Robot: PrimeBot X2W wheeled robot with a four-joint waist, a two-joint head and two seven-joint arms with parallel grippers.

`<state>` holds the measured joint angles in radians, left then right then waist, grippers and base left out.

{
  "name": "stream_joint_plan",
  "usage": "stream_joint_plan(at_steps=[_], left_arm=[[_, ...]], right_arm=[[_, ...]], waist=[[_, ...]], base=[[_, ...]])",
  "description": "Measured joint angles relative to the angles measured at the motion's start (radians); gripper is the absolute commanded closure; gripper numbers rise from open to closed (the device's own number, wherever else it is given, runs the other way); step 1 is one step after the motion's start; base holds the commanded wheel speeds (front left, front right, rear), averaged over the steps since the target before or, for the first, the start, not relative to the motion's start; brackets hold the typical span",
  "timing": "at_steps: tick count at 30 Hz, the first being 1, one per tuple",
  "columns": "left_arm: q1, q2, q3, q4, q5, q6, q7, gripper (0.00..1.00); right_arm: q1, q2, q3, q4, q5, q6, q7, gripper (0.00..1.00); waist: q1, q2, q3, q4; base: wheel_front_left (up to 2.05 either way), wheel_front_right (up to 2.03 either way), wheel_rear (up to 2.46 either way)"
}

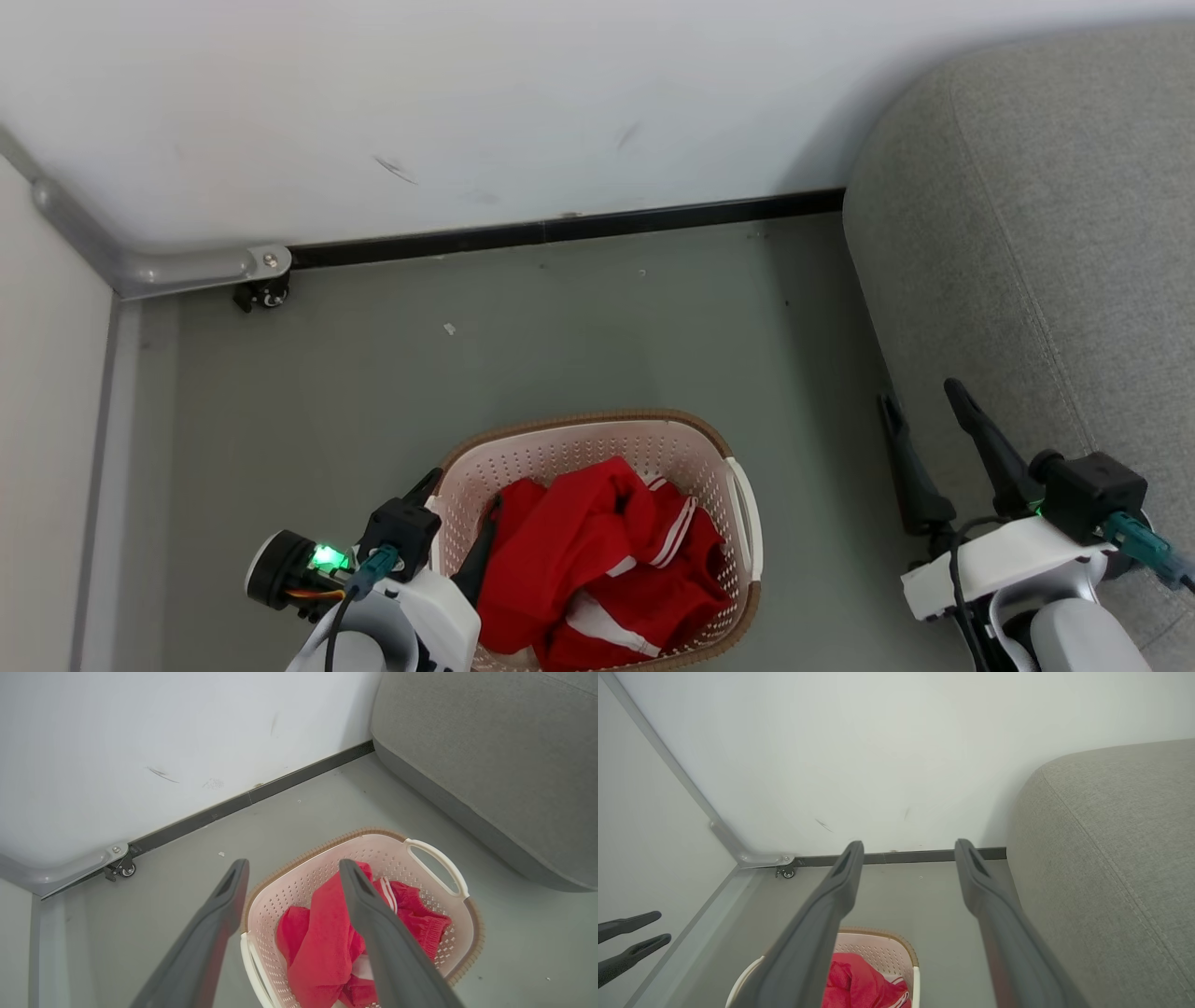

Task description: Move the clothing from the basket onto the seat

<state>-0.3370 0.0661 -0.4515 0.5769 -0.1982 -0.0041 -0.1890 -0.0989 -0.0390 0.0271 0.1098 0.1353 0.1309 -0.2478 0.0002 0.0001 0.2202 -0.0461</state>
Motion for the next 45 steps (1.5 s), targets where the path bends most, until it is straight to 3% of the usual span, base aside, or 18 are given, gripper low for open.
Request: stream_joint_plan(at_steps=[45], left_arm=[[-0.250,-0.017,-0.029,0.180,0.034,0.005,-0.034,0.00]], right_arm=[[-0.365,-0.004,0.086,-0.077,0.094,0.000,-0.003,0.00]], waist=[[0.0000,0.0000,0.412,-0.201]], base=[[0.00,0.00,0.00]])
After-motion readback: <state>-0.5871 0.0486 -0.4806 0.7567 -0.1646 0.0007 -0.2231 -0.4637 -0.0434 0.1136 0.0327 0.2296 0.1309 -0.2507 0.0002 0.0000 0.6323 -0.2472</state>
